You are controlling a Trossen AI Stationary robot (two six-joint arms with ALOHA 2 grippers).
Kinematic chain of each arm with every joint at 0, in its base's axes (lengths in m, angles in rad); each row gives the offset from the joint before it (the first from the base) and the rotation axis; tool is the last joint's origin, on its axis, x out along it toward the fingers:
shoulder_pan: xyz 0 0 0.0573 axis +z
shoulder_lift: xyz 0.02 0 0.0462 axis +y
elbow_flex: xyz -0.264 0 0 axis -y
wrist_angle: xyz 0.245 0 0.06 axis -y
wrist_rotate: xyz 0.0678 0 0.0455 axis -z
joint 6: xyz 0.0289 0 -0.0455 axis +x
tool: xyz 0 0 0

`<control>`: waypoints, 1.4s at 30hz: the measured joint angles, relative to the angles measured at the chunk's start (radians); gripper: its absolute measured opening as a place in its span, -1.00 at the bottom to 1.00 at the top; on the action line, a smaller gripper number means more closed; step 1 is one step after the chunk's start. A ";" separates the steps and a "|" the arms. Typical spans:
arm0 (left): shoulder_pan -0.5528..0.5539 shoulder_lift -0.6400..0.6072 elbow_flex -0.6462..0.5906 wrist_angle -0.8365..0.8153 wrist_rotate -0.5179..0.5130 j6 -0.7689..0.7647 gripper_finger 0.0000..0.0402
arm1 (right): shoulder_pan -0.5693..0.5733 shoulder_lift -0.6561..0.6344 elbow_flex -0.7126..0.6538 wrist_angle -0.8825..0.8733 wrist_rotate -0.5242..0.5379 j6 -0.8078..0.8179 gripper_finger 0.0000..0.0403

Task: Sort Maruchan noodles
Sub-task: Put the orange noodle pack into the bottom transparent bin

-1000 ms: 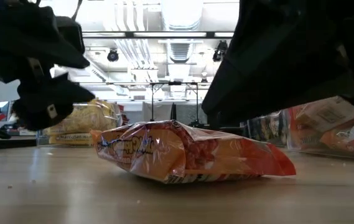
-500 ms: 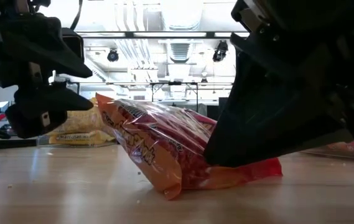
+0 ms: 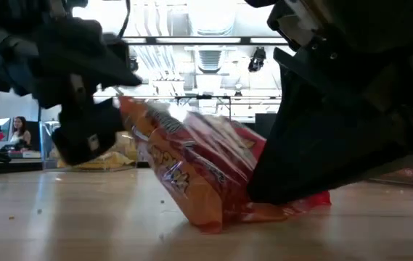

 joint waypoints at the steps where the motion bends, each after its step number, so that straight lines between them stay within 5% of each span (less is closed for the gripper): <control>1: 0.003 0.006 0.010 0.005 0.014 0.023 -0.13 | 0.000 0.000 0.000 -0.001 -0.006 -0.001 -0.76; 12: 0.054 0.092 0.050 0.008 0.061 0.014 0.12 | 0.000 0.000 0.000 0.000 -0.017 -0.027 -0.76; 25: 0.091 0.094 0.035 0.005 0.270 -0.090 0.18 | -0.005 -0.001 -0.005 -0.011 -0.032 -0.072 -0.76; 42: 0.133 0.020 -0.061 -0.028 0.285 -0.091 0.18 | -0.024 0.013 -0.023 -0.017 -0.036 -0.071 -0.76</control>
